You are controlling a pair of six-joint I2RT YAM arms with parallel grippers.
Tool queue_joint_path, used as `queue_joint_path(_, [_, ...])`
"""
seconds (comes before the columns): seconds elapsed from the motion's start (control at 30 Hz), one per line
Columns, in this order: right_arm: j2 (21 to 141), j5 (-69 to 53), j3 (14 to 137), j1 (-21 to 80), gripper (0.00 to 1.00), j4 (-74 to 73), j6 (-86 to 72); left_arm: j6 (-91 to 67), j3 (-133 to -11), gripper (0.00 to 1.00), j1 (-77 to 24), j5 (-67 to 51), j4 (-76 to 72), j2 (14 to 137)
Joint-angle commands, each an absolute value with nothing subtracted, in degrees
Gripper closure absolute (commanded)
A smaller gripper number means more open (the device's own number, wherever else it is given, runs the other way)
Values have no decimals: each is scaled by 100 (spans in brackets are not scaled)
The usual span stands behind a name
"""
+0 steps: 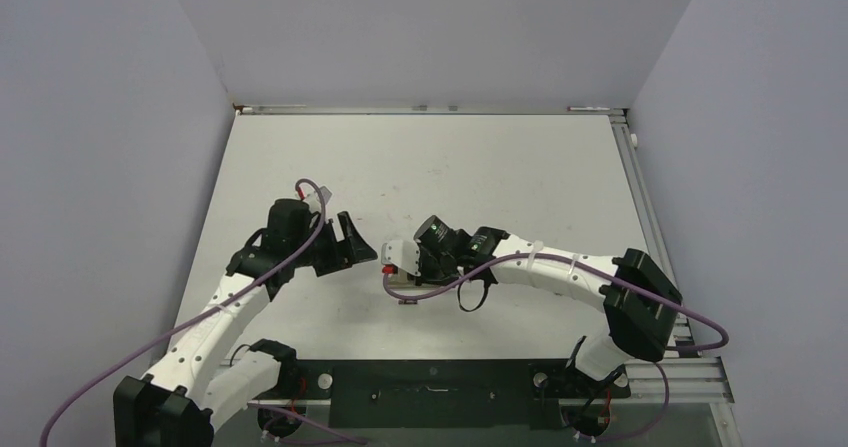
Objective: Load the batteries into the remote control
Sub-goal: Load the battery into the remote control.
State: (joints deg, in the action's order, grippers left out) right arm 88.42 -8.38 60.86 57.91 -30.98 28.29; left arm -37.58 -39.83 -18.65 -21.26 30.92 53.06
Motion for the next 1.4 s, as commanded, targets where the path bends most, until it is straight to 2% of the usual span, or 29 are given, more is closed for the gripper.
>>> queue_joint_path(0.0, [8911, -1014, 6467, 5678, 91, -3297, 3161, -4139, -3936, 28, -1841, -2218, 2506, 5482])
queue_joint_path(0.43, [9165, -1172, 6574, 5551, 92, -3461, 3555, -4595, -3570, 29, -1837, -2352, 1773, 6082])
queue_joint_path(1.37, [10043, -1212, 7075, 5519, 91, -3574, 3611, -4958, -2856, 43, -1846, -2843, 320, 7394])
